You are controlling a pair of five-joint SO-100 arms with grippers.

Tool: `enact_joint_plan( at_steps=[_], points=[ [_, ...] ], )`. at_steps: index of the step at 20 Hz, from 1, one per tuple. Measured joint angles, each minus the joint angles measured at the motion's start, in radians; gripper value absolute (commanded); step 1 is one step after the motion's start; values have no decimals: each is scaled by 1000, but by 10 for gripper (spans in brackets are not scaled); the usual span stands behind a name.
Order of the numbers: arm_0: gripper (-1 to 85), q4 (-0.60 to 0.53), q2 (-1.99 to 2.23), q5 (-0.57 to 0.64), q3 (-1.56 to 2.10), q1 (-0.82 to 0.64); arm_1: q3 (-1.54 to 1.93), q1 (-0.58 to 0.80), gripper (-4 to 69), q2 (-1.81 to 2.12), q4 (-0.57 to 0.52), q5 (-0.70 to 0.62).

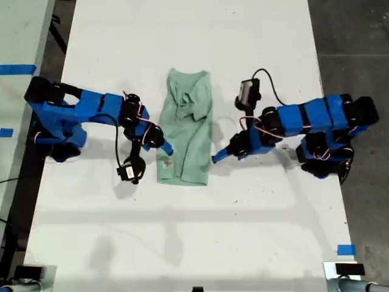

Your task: Fold tshirt

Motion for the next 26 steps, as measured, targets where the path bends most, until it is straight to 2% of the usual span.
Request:
enact_joint_plan(
  at_steps=[4,9,12,15,16,18,21,23,26],
  points=[
    [277,8,-196,0,-179,2,-318,0,336,-367,-3,-40],
    [256,-15,-334,-32,-189,2,-627,0,316,-735,0,-61],
    [159,-101,-426,-74,-199,28,-713,6,205,-857,2,-61],
    [1,-175,-500,-141,-233,51,-762,5,35,-919,-5,-12],
    [1,-189,-515,-181,-241,64,-764,0,-19,-925,-32,2],
    [1,-176,-523,-229,-262,81,-767,-6,-18,-927,-41,14],
    [0,-84,-509,-264,-318,86,-776,-14,-18,-920,-40,14],
    [0,-63,-488,-230,-316,92,-775,-26,-18,-899,-32,14],
    [0,-23,-460,-135,-354,129,-750,-67,-18,-838,34,14]
  ],
)
